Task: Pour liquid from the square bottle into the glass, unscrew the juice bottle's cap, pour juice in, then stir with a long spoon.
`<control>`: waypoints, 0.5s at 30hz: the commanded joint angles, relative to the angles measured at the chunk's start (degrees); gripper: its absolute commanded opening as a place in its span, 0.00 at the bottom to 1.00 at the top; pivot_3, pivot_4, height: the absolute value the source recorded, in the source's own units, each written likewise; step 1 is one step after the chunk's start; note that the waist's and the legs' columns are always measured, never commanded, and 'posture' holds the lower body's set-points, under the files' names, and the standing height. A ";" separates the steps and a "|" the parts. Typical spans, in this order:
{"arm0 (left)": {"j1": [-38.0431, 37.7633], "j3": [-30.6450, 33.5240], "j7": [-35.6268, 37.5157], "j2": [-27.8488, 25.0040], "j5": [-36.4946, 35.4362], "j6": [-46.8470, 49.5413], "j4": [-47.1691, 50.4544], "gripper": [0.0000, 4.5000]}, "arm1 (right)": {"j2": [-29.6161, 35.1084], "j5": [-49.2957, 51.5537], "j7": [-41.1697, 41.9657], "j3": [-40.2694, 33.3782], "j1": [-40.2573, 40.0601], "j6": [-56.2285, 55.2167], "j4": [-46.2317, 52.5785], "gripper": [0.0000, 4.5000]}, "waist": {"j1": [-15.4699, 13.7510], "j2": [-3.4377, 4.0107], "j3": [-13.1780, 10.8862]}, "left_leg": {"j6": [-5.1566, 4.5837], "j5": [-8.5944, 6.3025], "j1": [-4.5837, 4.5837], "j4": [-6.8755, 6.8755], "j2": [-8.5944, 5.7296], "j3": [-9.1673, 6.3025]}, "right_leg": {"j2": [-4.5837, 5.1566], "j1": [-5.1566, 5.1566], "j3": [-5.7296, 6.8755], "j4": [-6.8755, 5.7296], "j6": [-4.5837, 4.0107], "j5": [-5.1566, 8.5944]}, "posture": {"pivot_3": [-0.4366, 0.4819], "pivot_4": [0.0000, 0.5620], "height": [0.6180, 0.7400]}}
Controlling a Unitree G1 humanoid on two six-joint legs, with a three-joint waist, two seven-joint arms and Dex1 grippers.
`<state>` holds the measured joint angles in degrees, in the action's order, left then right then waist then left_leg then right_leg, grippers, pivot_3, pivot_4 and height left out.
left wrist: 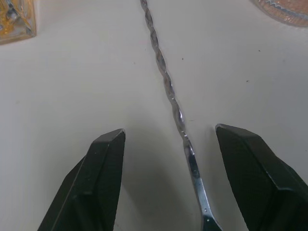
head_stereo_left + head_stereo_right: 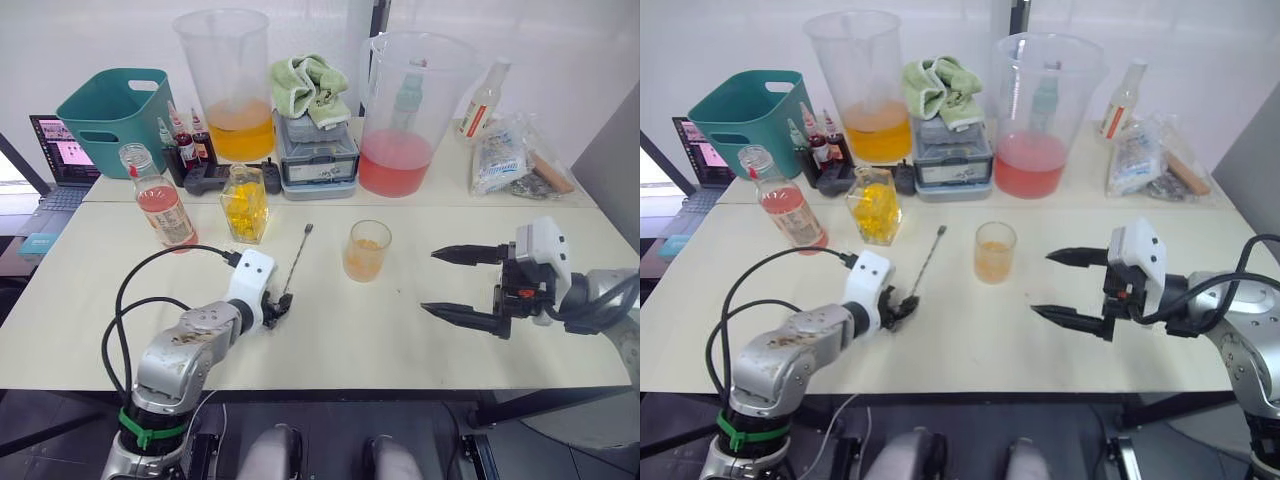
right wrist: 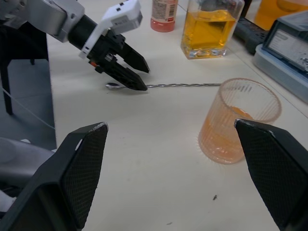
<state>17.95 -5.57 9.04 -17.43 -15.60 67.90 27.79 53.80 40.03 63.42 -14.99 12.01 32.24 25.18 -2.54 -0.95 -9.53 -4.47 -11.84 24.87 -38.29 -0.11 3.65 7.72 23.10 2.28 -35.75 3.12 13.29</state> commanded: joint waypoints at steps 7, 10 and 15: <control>-1.77 -1.22 -2.28 1.19 2.58 2.45 -0.77 0.08 | 1.38 2.10 -0.86 -2.37 -0.14 0.84 2.47 1.00 | -0.14 0.01 0.06 | 0.00 0.00 -0.03 0.00 0.00 -0.02 | 0.04 -0.02 -0.02 0.00 -0.02 0.01 | 0.48 0.27 0.97; -1.50 -0.67 -0.74 -1.20 2.54 1.36 -0.60 0.01 | 1.20 1.85 -1.10 -1.77 0.08 0.72 2.48 1.00 | -0.11 0.01 0.06 | 0.00 0.00 -0.03 0.00 0.00 -0.03 | 0.06 -0.02 -0.02 0.00 -0.02 0.01 | 0.48 0.27 0.97; -2.13 0.34 6.09 -7.68 1.24 -5.96 2.50 0.01 | 0.75 1.40 -1.33 -0.32 0.93 0.29 1.99 1.00 | 0.25 0.01 0.06 | 0.01 0.00 -0.01 0.01 0.04 -0.02 | 0.05 0.06 -0.02 -0.02 -0.09 0.05 | 0.48 0.27 0.97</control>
<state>16.44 -5.73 12.45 -23.55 -13.77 64.52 28.06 54.32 41.22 62.24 -14.81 12.17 33.06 26.44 -2.28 -0.94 -9.47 -4.47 -11.85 24.86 -38.27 -0.06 3.64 7.77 23.18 2.26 -35.77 3.02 13.35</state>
